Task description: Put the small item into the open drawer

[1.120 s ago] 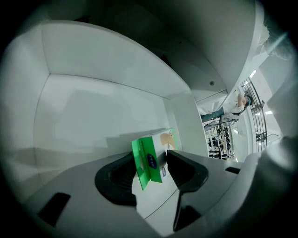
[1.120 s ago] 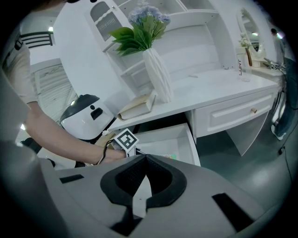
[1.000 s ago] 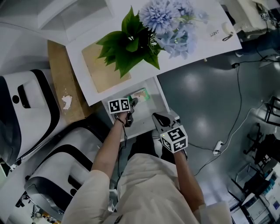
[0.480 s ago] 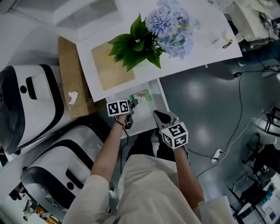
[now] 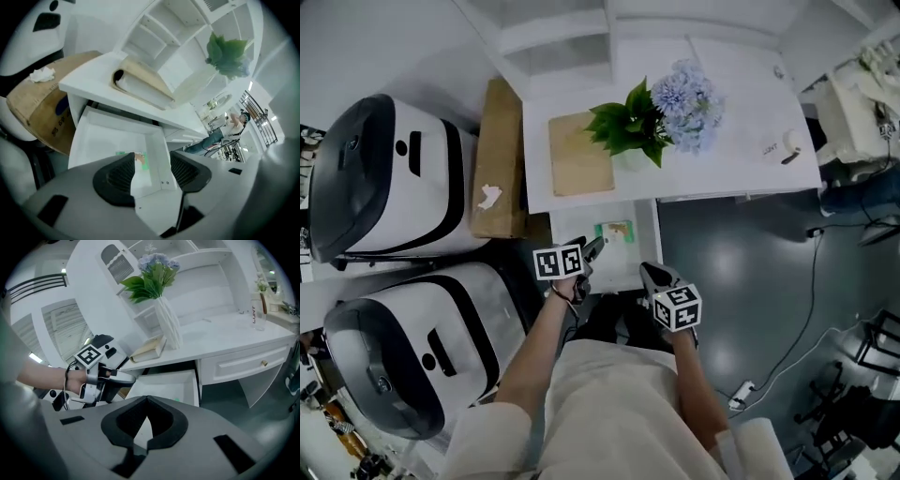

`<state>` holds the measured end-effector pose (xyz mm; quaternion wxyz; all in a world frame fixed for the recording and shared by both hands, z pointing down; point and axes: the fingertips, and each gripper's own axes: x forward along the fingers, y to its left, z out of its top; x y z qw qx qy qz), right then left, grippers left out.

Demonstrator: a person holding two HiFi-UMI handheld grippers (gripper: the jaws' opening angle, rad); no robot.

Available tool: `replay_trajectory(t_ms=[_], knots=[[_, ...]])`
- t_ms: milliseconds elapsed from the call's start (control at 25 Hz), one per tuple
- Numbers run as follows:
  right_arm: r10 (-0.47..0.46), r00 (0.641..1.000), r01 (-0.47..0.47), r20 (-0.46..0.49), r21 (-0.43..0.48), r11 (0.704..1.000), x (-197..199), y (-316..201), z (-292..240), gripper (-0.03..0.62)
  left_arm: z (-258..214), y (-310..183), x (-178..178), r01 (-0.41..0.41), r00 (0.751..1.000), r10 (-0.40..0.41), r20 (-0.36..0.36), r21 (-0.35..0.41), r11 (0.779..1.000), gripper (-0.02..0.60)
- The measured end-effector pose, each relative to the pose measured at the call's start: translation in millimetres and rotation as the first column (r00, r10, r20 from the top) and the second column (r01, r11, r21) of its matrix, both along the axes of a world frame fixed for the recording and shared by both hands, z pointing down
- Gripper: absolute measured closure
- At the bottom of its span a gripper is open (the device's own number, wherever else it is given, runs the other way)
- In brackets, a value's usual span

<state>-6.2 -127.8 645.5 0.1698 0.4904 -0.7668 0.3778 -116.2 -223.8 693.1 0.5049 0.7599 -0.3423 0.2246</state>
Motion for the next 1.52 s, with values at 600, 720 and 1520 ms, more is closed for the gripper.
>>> replay_trajectory(t_ms=[600,720,1520], knots=[[-0.119,0.993,0.119,-0.006,0.072,0.99,1.2,15.6,-33.2,0.569,-88.9,73.5,-5.3,0.091,0.993,-0.11,0.051,0.291,0.952,0.33],[-0.15,0.988,0.152,-0.02,0.09,0.984,1.9,24.3,-39.6,0.569,-95.3,89.2,0.4,0.057,0.991,-0.095,0.094,0.341,0.938,0.33],[-0.18,0.983,0.183,-0.033,0.122,0.976,19.0,48.4,-45.4,0.569,-102.4,123.6,1.1,0.079,0.977,-0.158,0.144,0.444,0.892,0.334]])
